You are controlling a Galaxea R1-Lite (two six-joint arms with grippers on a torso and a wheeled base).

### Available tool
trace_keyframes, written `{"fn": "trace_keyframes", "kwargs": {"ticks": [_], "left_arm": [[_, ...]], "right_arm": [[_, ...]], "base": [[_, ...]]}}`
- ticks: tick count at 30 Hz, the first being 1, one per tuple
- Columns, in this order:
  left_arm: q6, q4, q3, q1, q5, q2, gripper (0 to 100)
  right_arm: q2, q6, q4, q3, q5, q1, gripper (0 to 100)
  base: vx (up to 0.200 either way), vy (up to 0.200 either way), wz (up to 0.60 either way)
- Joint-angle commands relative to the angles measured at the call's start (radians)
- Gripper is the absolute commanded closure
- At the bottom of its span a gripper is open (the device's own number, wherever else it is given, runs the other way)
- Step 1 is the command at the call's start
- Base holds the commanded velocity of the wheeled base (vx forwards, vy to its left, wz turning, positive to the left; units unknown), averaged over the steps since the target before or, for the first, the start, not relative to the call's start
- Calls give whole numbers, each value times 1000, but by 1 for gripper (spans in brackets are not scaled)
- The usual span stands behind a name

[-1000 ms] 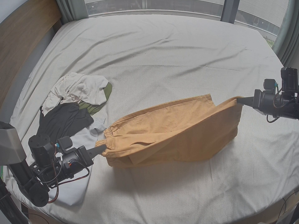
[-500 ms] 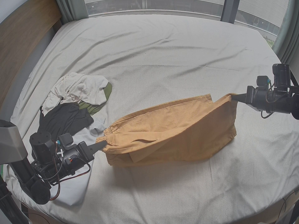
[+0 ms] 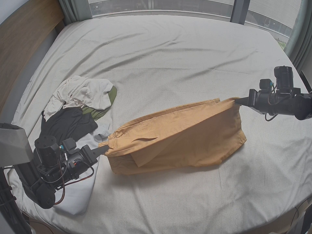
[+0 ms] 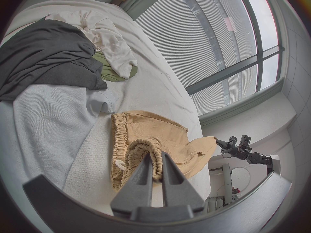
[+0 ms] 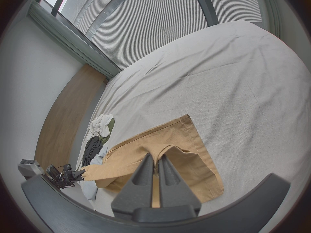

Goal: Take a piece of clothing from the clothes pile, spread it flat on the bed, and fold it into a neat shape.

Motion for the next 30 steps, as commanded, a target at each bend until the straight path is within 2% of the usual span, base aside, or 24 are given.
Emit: {"fn": "trace_keyframes", "kwargs": {"ticks": [1,15,16,20,24,30], "left_arm": [[-2,0,-16,3,0,26,100],[0,0,-67,0,25,71,100],[1,-1,-70,0,31,77,0],[1,-1,-99,3,46,80,0],[1,-1,-121,5,88,83,0],[0,-1,-125,2,114,75,0]], "right_arm": [[41,0,-5,-15,-7,4,100],[53,-1,-4,-43,-7,5,100],[55,-1,-7,-45,-7,5,0],[78,3,-11,-66,-12,5,0],[76,3,-24,-66,-46,8,0],[51,3,-24,-37,-46,8,0]], "base": [[0,0,0],[0,0,0],[0,0,0],[0,0,0],[0,0,0],[0,0,0]]}}
